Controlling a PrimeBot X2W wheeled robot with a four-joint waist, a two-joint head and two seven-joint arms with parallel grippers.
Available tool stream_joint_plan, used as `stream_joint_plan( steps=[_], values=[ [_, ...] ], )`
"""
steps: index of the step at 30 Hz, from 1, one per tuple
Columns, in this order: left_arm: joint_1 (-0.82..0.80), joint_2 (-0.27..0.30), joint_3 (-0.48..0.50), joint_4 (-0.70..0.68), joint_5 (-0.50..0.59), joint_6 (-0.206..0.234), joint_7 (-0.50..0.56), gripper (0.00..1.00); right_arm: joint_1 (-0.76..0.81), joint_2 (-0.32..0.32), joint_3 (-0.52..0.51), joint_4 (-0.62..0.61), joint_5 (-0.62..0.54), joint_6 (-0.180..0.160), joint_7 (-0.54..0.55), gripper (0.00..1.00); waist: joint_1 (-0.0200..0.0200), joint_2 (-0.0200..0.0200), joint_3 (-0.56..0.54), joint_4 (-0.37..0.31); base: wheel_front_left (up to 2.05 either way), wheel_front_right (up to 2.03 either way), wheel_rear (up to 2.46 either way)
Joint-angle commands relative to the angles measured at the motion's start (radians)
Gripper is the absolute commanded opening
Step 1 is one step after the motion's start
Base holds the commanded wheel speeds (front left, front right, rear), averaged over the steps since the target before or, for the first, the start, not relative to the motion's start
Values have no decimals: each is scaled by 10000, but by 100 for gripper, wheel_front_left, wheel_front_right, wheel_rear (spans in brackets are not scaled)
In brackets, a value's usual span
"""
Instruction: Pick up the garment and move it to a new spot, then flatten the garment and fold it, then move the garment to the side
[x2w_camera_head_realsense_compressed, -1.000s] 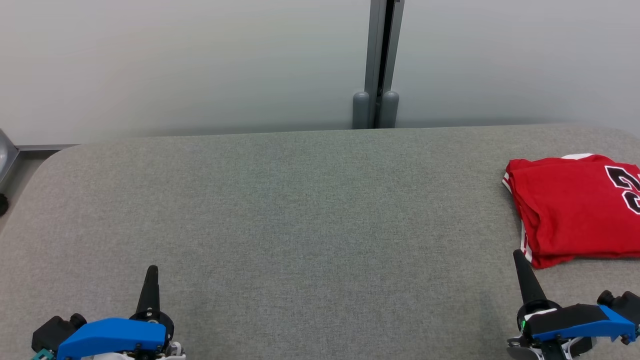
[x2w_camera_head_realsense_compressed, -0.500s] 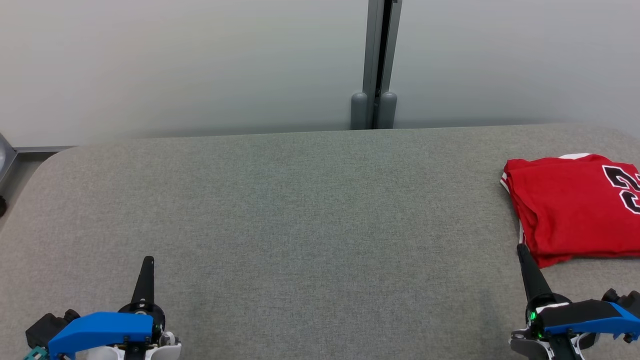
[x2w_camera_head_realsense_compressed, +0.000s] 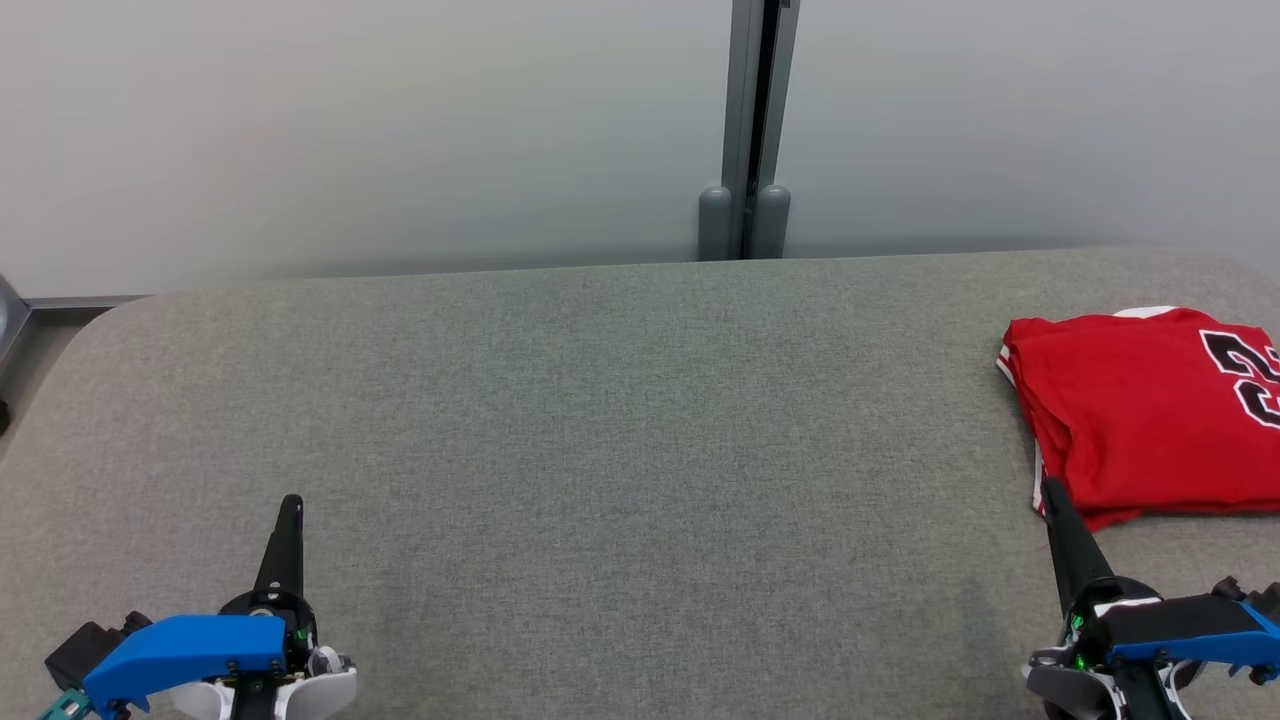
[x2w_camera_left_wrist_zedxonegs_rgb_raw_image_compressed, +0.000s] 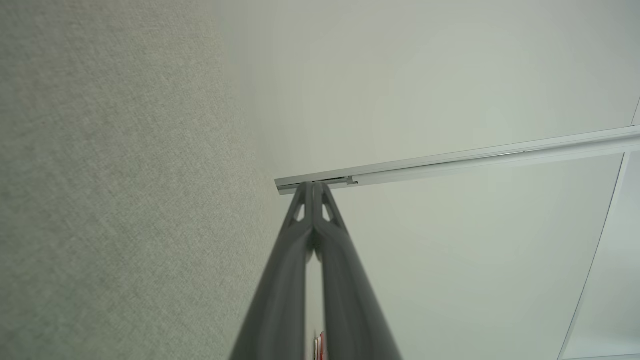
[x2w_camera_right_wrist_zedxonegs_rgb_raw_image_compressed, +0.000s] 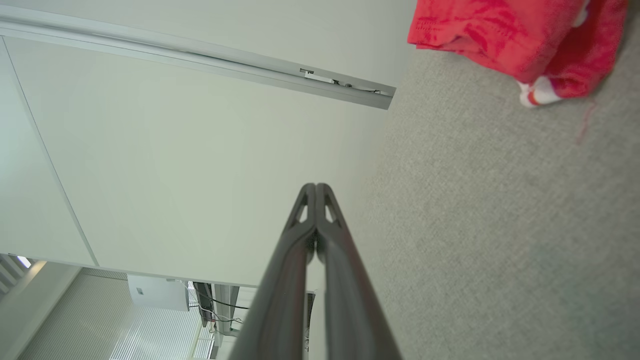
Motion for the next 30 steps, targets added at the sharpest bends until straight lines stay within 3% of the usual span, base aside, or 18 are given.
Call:
stream_joint_plan(
  steps=[1,30],
  values=[
    [-235,-8,128,-91,-190,-81,78,0,-167,-46,-50,-106,266,0,66,0,0,-1,-3,-6,0,0,0],
    [-501,-227,602,-115,-1783,-424,565,0,-228,-53,-264,-319,2269,0,560,0,0,-1,-47,-95,0,0,0]
  ],
)
